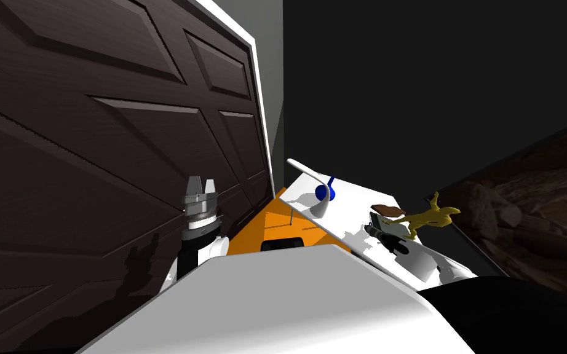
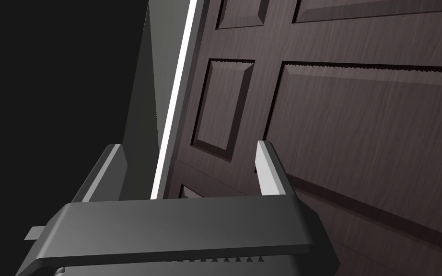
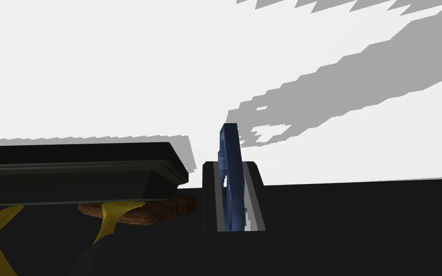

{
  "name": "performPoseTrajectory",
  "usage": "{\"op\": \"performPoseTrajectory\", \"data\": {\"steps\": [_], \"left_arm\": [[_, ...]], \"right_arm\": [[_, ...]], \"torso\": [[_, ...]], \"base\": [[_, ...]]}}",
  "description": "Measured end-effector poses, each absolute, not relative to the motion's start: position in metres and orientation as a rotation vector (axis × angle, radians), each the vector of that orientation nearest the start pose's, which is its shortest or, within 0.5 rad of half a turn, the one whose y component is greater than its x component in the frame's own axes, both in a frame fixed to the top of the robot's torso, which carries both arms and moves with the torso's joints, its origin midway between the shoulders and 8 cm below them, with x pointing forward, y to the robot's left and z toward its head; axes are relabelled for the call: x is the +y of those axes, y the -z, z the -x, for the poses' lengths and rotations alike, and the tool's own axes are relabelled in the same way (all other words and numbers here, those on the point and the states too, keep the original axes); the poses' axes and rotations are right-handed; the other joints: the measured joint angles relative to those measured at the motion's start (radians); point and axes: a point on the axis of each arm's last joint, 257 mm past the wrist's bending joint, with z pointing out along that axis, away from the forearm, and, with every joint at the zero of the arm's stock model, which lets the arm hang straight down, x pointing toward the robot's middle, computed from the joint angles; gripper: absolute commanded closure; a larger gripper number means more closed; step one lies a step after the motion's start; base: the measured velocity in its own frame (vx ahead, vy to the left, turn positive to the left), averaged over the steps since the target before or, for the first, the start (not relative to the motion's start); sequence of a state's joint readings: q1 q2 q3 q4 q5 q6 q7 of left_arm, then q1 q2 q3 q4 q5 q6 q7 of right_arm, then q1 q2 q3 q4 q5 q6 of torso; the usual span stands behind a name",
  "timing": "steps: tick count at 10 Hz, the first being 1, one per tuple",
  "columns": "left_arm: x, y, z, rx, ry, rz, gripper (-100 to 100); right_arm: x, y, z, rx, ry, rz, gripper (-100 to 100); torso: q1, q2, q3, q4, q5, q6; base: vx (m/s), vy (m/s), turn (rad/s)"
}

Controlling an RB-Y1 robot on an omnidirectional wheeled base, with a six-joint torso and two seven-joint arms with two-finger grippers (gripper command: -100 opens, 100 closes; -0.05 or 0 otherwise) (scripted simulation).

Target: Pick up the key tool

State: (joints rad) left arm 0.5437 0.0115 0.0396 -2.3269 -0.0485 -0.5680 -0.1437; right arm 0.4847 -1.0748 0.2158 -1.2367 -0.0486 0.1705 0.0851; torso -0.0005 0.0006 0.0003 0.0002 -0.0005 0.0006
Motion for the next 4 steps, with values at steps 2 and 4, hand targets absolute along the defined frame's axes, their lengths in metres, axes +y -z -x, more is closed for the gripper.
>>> {"op": "performPoseTrajectory", "data": {"steps": [2, 4], "left_arm": [[0.283, -0.044, -0.319, 0.629, 1.101, 0.497, 0], [0.283, -0.044, -0.319, 0.629, 1.101, 0.497, 0]], "right_arm": [[-0.678, 0.413, -0.211, 2.236, 0.311, -0.870, 100], [-0.677, 0.407, -0.212, 2.240, 0.309, -0.861, 0]], "torso": [[0.002, 0.001, 0.001, 0.000, 0.000, 0.001], [0.003, 0.001, 0.001, 0.000, 0.001, 0.000]], "base": [[-0.017, 0.047, -0.096], [-0.006, 0.019, -0.011]]}}
